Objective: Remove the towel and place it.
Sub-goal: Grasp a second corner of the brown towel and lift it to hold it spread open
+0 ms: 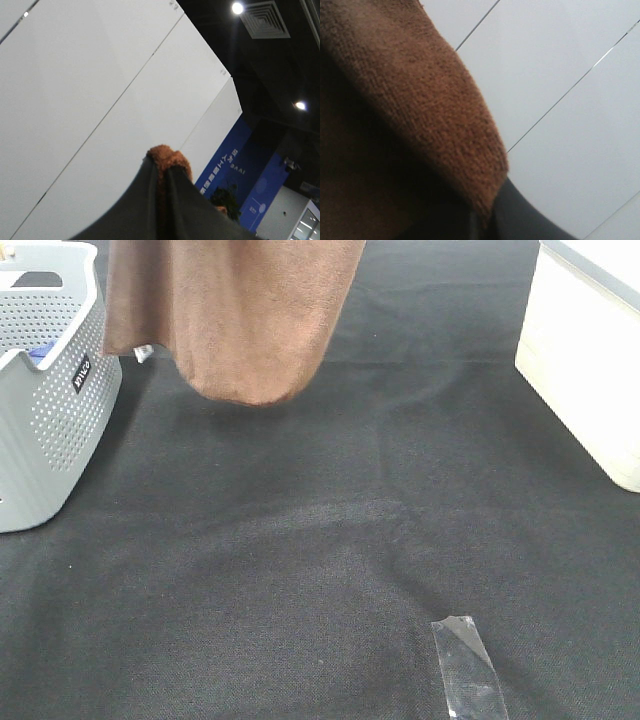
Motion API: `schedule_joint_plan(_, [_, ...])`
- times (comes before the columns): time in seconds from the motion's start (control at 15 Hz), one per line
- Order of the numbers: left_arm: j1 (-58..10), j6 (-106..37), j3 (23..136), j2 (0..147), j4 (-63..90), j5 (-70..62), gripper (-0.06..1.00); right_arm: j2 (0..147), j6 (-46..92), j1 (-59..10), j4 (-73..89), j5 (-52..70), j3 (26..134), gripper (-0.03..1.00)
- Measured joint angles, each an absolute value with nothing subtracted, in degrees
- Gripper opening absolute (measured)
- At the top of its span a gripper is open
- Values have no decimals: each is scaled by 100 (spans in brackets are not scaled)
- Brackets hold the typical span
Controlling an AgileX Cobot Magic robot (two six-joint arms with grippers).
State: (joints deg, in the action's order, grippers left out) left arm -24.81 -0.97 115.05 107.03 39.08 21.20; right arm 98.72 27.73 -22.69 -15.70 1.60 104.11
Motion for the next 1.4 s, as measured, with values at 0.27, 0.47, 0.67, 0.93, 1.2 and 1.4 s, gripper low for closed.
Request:
schedule_joint_plan(0.27, [-2372,52,11505,11058,3902,2750,1,10405,2773,-2057,-1169,63,11081,1])
schedule_joint_plan(0.47, [-2057,1054,11505,11402,3747,2928,1,10789,2773,-2000,-1117,-201,11419,1])
schedule_joint_plan(0.67, [-1816,2366,11809,11981,3157,3025,1,11310,2779,-1908,-1117,-510,11906,1])
schedule_joint_plan(0.93, [-1662,2991,13310,13144,2544,3180,1,12015,2773,-1662,-1106,-814,12582,1])
schedule_joint_plan(1.2, [-1662,2893,15006,14353,2487,3002,1,12427,2532,-1421,-968,-1089,12955,1])
schedule_joint_plan(1.4, [-1662,2785,15338,14696,2469,2790,1,12496,2137,-1272,-957,-1100,12955,1])
